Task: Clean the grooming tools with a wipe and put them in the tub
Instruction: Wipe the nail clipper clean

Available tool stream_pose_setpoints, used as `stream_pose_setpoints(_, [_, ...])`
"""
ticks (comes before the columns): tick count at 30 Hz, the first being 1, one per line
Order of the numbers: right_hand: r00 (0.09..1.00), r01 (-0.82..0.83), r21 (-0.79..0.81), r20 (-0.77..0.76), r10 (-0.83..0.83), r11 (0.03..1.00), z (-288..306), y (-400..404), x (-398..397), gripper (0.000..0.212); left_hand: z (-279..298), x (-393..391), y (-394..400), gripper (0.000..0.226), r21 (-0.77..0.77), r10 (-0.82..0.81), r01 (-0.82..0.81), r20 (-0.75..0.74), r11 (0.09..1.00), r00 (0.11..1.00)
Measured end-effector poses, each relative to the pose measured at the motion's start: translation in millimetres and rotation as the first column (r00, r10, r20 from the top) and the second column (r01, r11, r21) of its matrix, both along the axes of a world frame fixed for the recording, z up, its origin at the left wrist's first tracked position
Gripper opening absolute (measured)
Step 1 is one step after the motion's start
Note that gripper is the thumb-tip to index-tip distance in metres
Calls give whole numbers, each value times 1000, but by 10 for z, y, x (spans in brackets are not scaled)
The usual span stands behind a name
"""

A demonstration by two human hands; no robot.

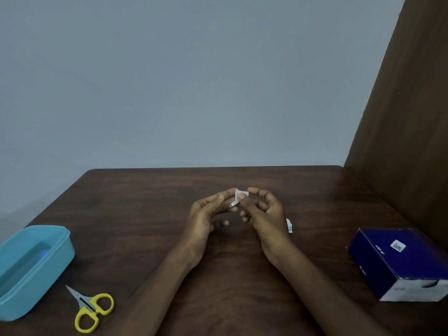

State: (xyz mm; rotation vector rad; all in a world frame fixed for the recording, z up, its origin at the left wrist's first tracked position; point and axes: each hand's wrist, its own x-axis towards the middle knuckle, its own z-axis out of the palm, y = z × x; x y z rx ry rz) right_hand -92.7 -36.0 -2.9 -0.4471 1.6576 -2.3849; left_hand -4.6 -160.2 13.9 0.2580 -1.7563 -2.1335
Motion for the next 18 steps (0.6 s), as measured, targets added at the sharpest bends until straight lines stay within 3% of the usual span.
stream_pose_setpoints(4, [1000, 15, 10, 14, -15, 1000, -13, -10, -10, 42, -7, -9, 10, 37, -9, -3, 3, -2, 1000, 1000])
stream_pose_setpoints(9, [995, -7, 130, -99, 20, 991, -27, 6, 32, 58, -7, -5, 4, 37, 23, 7, -7, 4, 1000, 1000])
stream_pose_setpoints(18, [997, 49, 46, -63, -46, 998, -21, -14, -13, 27, -77, -2, 8, 29, -99, 3, -11, -73, 995, 997])
